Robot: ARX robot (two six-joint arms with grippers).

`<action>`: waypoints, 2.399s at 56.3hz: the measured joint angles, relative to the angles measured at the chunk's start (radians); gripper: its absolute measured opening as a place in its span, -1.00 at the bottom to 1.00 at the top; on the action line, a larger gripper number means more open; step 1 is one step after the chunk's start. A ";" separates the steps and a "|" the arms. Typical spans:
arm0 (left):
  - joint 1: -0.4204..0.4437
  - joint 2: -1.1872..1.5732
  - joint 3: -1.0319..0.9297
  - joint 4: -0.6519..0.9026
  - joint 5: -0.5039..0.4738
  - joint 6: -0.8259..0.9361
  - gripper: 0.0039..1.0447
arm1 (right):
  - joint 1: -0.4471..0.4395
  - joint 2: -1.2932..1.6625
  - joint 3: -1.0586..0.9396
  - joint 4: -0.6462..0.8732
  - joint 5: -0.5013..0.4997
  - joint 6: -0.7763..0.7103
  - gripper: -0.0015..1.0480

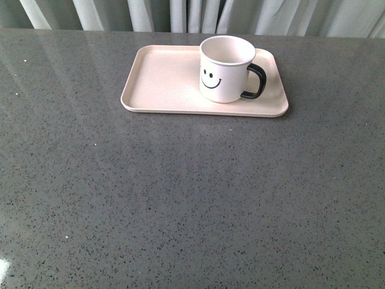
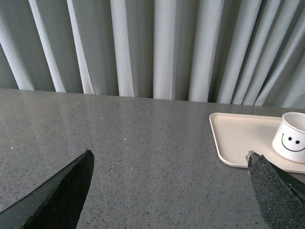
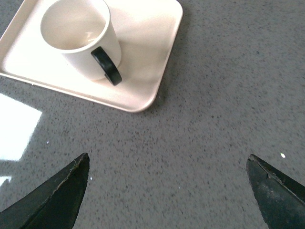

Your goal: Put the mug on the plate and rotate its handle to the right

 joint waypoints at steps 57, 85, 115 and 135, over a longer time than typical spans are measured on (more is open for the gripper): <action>0.000 0.000 0.000 0.000 0.000 0.000 0.83 | 0.215 0.748 0.882 -0.319 0.140 0.149 0.82; 0.000 0.000 0.000 0.000 0.000 0.000 0.83 | 0.224 0.811 0.942 -0.352 0.163 0.165 0.82; 0.000 0.000 0.000 0.000 0.000 0.000 0.83 | 0.240 0.883 1.067 -0.438 0.174 0.193 -0.59; 0.000 0.000 0.000 0.000 0.000 0.000 0.83 | 0.232 0.882 1.081 -0.459 0.164 0.171 -0.97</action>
